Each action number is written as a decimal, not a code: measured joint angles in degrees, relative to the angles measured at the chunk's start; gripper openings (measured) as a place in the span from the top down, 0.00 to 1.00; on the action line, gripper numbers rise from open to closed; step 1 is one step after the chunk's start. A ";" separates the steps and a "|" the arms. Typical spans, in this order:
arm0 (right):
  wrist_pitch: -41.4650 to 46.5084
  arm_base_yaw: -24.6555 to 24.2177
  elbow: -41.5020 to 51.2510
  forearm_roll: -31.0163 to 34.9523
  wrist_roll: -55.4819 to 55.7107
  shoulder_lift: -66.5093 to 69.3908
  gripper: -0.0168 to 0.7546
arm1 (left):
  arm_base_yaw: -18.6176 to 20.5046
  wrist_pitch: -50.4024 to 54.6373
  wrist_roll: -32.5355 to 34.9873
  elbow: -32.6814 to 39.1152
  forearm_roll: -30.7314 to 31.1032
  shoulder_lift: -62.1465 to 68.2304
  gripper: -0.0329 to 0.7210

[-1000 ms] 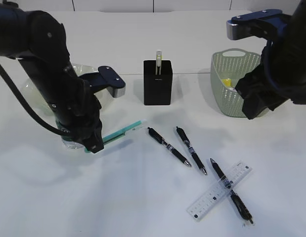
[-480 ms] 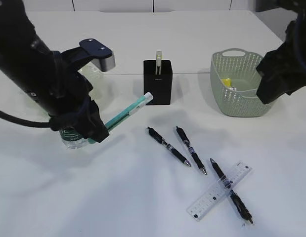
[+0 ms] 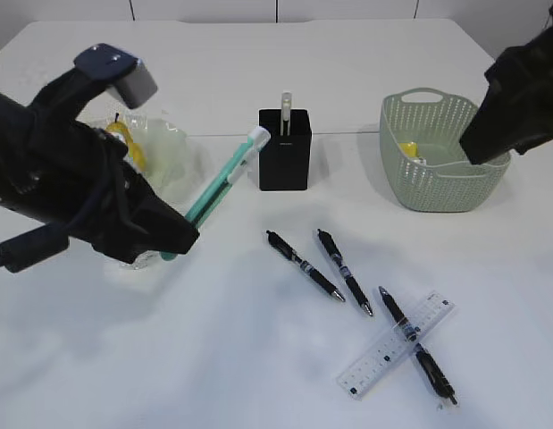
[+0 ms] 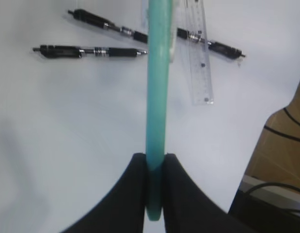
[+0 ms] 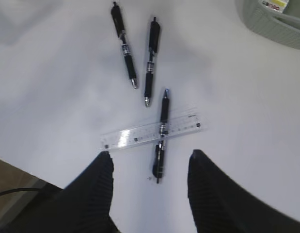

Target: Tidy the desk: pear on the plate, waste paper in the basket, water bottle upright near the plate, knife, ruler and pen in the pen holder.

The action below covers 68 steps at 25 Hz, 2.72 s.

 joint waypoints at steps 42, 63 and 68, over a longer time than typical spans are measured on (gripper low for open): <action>-31.71 4.90 9.05 61.92 -25.11 6.03 0.50 | -3.47 -10.74 2.77 0.22 -21.50 -2.49 0.90; -35.41 6.18 9.05 64.39 -25.67 9.48 0.67 | -3.47 -10.19 2.77 0.22 -21.88 -2.49 0.90; -35.41 6.18 9.05 64.50 -25.93 9.48 0.73 | -3.47 -10.19 2.77 0.22 -21.88 -2.49 0.90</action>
